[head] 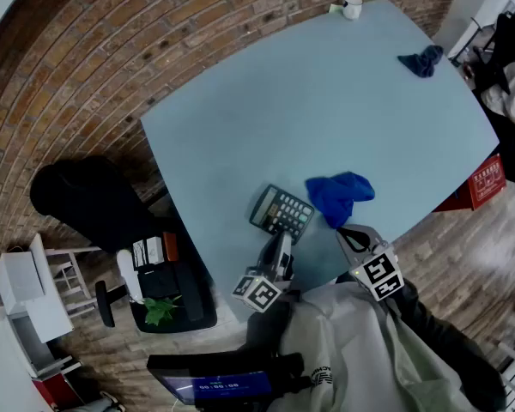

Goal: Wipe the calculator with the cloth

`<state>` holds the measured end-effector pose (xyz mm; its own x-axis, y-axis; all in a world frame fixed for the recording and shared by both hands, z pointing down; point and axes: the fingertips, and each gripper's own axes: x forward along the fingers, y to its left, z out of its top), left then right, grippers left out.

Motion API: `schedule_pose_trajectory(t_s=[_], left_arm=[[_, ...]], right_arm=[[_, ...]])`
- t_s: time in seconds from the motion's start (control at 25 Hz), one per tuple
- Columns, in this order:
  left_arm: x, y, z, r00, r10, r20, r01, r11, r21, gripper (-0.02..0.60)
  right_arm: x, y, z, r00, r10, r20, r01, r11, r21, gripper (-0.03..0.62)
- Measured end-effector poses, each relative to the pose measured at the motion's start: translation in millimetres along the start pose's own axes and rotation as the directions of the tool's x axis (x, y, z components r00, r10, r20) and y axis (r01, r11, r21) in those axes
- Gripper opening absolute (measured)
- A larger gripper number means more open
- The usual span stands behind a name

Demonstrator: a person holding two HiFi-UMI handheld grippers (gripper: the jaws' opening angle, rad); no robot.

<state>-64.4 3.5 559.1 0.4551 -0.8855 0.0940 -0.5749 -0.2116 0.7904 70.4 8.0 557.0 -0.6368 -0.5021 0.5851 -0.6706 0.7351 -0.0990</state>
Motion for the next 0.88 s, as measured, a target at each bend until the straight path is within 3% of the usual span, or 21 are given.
schedule_pose_trajectory(t_s=[0.4,0.6,0.8,0.88], left_arm=[[7,-4,-10,1.000,-0.023,0.003,0.023,0.999,0.024,-0.002],[2,-1,-2,0.999,-0.004,0.036,0.002,0.999,0.033,-0.002],[-7,6,16,0.996,0.055,0.067,-0.061,0.994,0.093,0.002],[-13,14,29,0.991,0.098,0.090,-0.110,0.983,0.147,0.048]], right_arm=[[-7,-8,0,1.000,0.005,0.021,-0.005,1.000,-0.010,0.002],[1,-2,5,0.998,0.060,0.032,-0.058,0.998,-0.033,0.002],[13,-10,6,0.998,0.049,0.045,-0.048,0.998,-0.030,0.008],[18,-20,5,0.999,0.028,0.035,-0.027,0.999,-0.038,0.036]])
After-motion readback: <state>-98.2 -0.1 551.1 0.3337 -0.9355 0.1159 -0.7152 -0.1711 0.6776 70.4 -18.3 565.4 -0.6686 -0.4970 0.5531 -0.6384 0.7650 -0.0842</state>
